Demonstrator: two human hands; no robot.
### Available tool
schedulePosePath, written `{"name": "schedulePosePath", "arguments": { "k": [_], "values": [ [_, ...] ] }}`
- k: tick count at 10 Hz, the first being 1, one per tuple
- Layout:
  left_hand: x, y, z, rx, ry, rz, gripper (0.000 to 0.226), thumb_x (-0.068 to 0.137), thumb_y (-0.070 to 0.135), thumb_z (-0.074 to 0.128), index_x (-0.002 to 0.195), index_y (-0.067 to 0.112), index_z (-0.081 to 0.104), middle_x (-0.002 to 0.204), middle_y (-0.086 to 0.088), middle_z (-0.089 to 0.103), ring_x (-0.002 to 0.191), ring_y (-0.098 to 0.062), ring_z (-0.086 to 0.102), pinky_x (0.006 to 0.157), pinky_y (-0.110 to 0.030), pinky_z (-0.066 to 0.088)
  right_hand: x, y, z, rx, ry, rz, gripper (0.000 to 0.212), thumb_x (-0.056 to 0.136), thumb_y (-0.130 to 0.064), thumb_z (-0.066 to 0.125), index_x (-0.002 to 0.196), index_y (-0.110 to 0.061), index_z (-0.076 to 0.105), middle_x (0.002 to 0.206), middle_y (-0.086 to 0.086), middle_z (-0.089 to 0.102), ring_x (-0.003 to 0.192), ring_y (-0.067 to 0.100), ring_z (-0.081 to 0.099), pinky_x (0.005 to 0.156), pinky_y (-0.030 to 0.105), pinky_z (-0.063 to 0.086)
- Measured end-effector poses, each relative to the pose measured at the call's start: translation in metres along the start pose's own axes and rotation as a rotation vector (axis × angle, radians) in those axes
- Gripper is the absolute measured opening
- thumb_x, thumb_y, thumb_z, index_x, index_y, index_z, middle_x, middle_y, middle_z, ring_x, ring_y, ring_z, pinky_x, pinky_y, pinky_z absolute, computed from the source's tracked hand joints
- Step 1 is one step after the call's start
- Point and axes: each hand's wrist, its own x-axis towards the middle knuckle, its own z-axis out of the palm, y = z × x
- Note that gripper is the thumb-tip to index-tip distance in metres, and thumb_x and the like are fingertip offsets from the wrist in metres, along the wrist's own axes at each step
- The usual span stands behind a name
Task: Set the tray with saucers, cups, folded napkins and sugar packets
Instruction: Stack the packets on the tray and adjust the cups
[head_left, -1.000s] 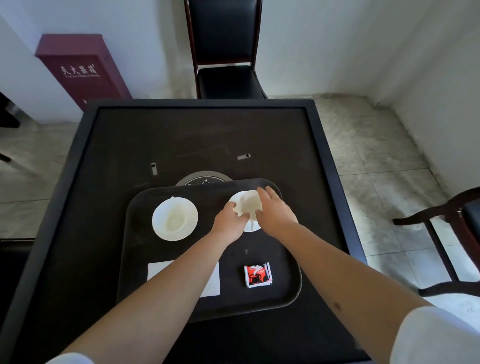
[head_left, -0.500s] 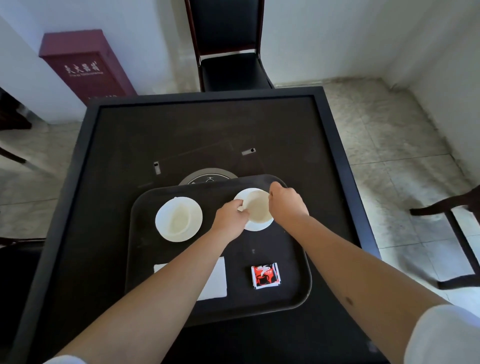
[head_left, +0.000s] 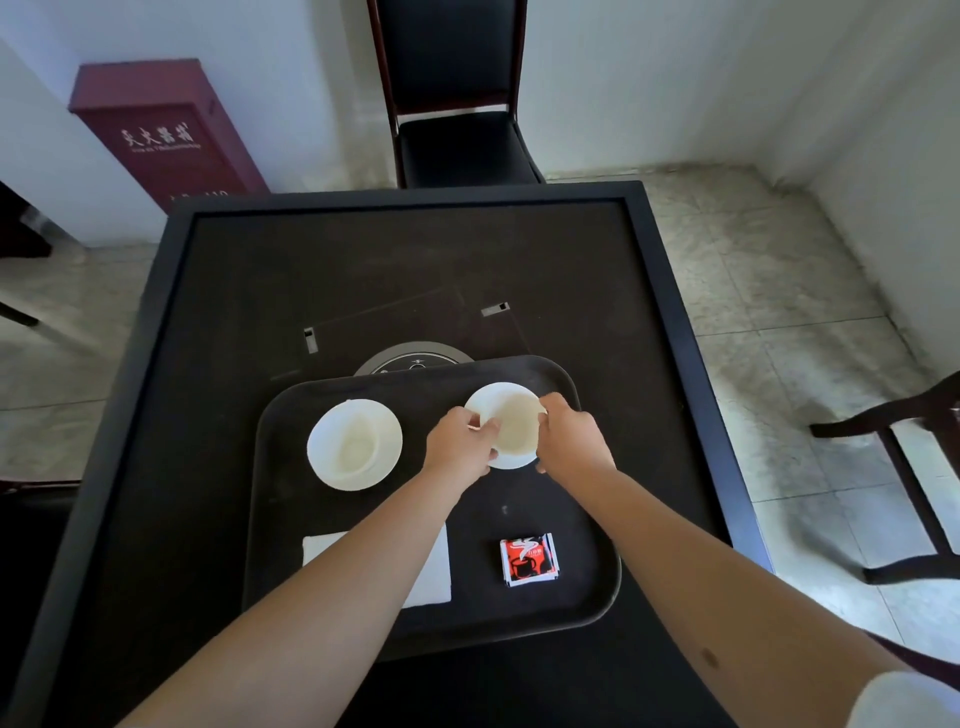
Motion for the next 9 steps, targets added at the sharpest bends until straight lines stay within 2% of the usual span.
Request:
{"name": "schedulePosePath", "arguments": {
  "k": [1, 2, 3, 4, 5, 6, 7, 8, 9],
  "values": [
    [-0.004, -0.008, 0.003, 0.035, -0.032, 0.107, 0.050, 0.090, 0.021, 0.069, 0.135, 0.024, 0.047, 0.116, 0.005, 0.054, 0.105, -0.020, 0.059, 0.084, -0.038, 0.059, -0.002, 0.004, 0.001, 0.126, -0.008, 0.062, 0.018, 0.096, -0.011, 0.052, 0.112, -0.017, 0.050, 0.094, 0.008, 0.063, 0.074, 0.024, 0.068, 0.066, 0.039, 0.061],
    [-0.001, -0.013, 0.005, -0.028, -0.011, 0.103, 0.048, 0.091, 0.013, 0.067, 0.133, 0.025, 0.048, 0.121, 0.004, 0.057, 0.108, -0.021, 0.057, 0.088, -0.040, 0.058, -0.002, 0.009, -0.001, 0.197, 0.037, 0.053, 0.012, 0.097, -0.017, 0.043, 0.093, -0.019, 0.054, 0.086, 0.004, 0.065, 0.063, 0.016, 0.068, 0.054, 0.025, 0.055],
    [0.001, -0.013, 0.006, -0.047, 0.089, 0.110, 0.028, 0.092, 0.015, 0.064, 0.115, 0.026, 0.053, 0.120, 0.000, 0.063, 0.098, -0.017, 0.058, 0.084, -0.037, 0.057, -0.001, 0.012, -0.002, 0.296, 0.017, 0.053, 0.017, 0.093, -0.015, 0.048, 0.106, -0.021, 0.057, 0.086, 0.003, 0.067, 0.064, 0.012, 0.067, 0.047, 0.017, 0.047],
    [0.001, -0.013, 0.005, -0.027, 0.117, 0.148, 0.024, 0.096, 0.017, 0.061, 0.119, 0.024, 0.059, 0.122, 0.000, 0.064, 0.102, -0.015, 0.059, 0.090, -0.039, 0.056, -0.002, 0.010, 0.000, 0.348, -0.043, 0.040, 0.042, 0.095, -0.014, 0.057, 0.133, -0.030, 0.048, 0.091, -0.001, 0.066, 0.062, 0.012, 0.069, 0.049, 0.015, 0.050],
    [-0.002, -0.013, 0.004, -0.024, 0.065, 0.180, 0.036, 0.095, 0.017, 0.061, 0.130, 0.024, 0.057, 0.129, 0.002, 0.063, 0.113, -0.019, 0.058, 0.094, -0.044, 0.055, -0.004, 0.013, 0.002, 0.449, -0.047, 0.069, 0.038, 0.097, -0.017, 0.057, 0.133, -0.028, 0.050, 0.092, -0.001, 0.069, 0.061, 0.007, 0.070, 0.051, 0.017, 0.053],
    [-0.005, -0.018, 0.004, -0.001, -0.010, 0.224, 0.044, 0.095, 0.018, 0.062, 0.137, 0.028, 0.052, 0.134, 0.004, 0.059, 0.119, -0.021, 0.055, 0.097, -0.047, 0.052, -0.005, 0.017, 0.004, 0.541, -0.044, 0.120, 0.031, 0.100, -0.018, 0.051, 0.131, -0.025, 0.053, 0.093, 0.001, 0.070, 0.062, 0.009, 0.071, 0.051, 0.018, 0.053],
    [-0.008, -0.020, 0.004, 0.004, -0.025, 0.228, 0.047, 0.096, 0.022, 0.062, 0.141, 0.029, 0.048, 0.139, 0.003, 0.055, 0.123, -0.022, 0.053, 0.099, -0.047, 0.051, -0.007, 0.014, 0.003, 0.570, -0.039, 0.139, 0.030, 0.100, -0.018, 0.051, 0.130, -0.024, 0.054, 0.092, 0.003, 0.070, 0.062, 0.011, 0.071, 0.052, 0.019, 0.054],
    [-0.008, -0.021, 0.005, 0.000, -0.043, 0.214, 0.050, 0.097, 0.023, 0.060, 0.145, 0.028, 0.044, 0.142, 0.000, 0.052, 0.124, -0.026, 0.052, 0.093, -0.041, 0.055, -0.005, 0.012, 0.002, 0.575, -0.038, 0.142, 0.031, 0.100, -0.017, 0.051, 0.130, -0.023, 0.054, 0.090, 0.003, 0.070, 0.060, 0.011, 0.070, 0.052, 0.019, 0.054],
    [-0.011, -0.018, 0.005, 0.027, -0.041, 0.211, 0.052, 0.098, 0.022, 0.058, 0.147, 0.027, 0.040, 0.145, -0.002, 0.049, 0.127, -0.028, 0.050, 0.097, -0.046, 0.052, -0.007, 0.009, -0.001, 0.575, -0.048, 0.149, 0.031, 0.100, -0.018, 0.051, 0.131, -0.024, 0.054, 0.090, 0.002, 0.070, 0.061, 0.012, 0.070, 0.052, 0.019, 0.054]
  ]
}}
